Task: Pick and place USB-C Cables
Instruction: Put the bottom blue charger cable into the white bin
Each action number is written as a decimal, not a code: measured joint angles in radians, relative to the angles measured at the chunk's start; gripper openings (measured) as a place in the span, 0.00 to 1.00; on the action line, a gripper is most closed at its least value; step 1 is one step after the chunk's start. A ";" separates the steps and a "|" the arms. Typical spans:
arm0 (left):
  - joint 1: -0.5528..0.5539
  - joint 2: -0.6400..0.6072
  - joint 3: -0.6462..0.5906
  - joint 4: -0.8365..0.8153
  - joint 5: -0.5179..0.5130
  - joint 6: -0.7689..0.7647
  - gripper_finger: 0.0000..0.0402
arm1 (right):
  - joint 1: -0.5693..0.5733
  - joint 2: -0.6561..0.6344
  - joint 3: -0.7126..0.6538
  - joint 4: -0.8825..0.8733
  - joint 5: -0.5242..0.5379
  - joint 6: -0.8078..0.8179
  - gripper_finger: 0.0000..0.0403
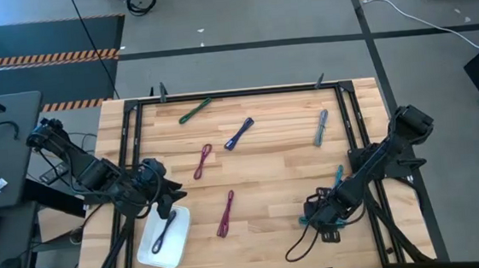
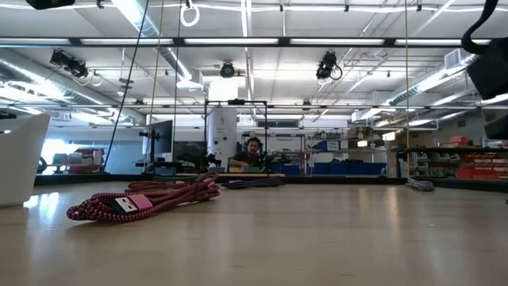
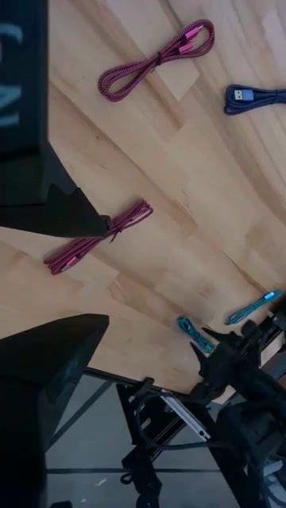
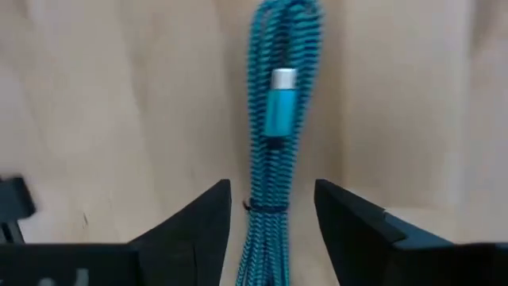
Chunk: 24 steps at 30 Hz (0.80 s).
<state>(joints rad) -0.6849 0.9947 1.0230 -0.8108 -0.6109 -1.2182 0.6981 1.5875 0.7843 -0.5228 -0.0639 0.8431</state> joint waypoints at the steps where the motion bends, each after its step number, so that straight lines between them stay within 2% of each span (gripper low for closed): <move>1: 0.000 0.000 0.000 0.000 0.000 -0.001 0.43 | 0.001 0.000 -0.010 0.040 0.001 -0.016 0.45; 3: 0.000 0.000 0.000 0.001 0.000 -0.005 0.43 | 0.003 0.000 -0.023 0.094 0.002 -0.033 0.41; 7: 0.000 0.000 0.000 0.005 0.000 -0.007 0.43 | 0.006 0.023 -0.030 0.079 0.022 -0.027 0.31; 14: 0.000 0.000 0.000 0.006 0.000 -0.006 0.43 | -0.023 0.058 0.014 0.028 0.016 0.023 0.06; 19: 0.000 0.000 0.000 0.006 -0.001 0.023 0.43 | -0.113 0.038 0.158 -0.007 0.066 0.033 0.05; 24: 0.000 0.000 0.000 0.025 -0.026 0.095 0.43 | -0.227 0.028 0.357 0.045 0.123 -0.070 0.04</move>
<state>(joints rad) -0.6846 0.9943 1.0233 -0.7860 -0.6365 -1.1233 0.4709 1.6152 1.1408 -0.4773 0.0589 0.7730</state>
